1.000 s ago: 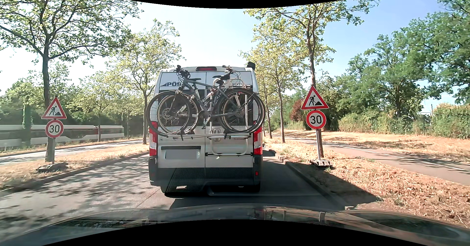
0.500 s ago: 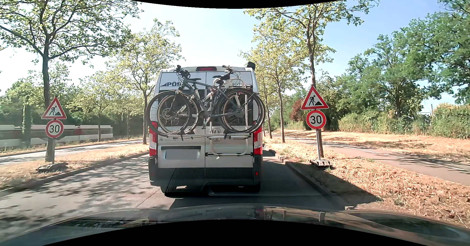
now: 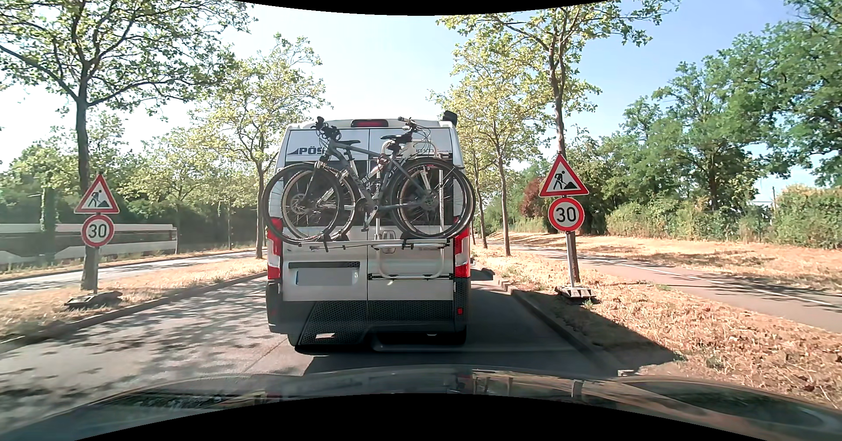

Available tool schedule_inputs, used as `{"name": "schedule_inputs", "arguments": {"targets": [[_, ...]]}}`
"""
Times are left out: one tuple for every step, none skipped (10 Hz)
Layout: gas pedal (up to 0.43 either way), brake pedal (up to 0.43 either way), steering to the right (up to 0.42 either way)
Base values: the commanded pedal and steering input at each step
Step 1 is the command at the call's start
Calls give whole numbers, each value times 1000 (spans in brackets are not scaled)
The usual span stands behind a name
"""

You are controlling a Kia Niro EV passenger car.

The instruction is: Follow the waypoints while adhering to traffic rules and regulations

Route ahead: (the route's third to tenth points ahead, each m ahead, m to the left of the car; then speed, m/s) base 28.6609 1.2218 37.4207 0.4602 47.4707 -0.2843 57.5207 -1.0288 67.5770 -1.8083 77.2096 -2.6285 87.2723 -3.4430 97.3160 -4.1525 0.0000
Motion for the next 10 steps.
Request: {"name": "schedule_inputs", "arguments": {"targets": [[0,220,-16],[0,220,-16],[0,213,-16],[0,213,-16],[0,213,-16],[0,213,-16],[0,213,-16],[0,213,-16],[0,213,-16],[0,213,-16]]}}
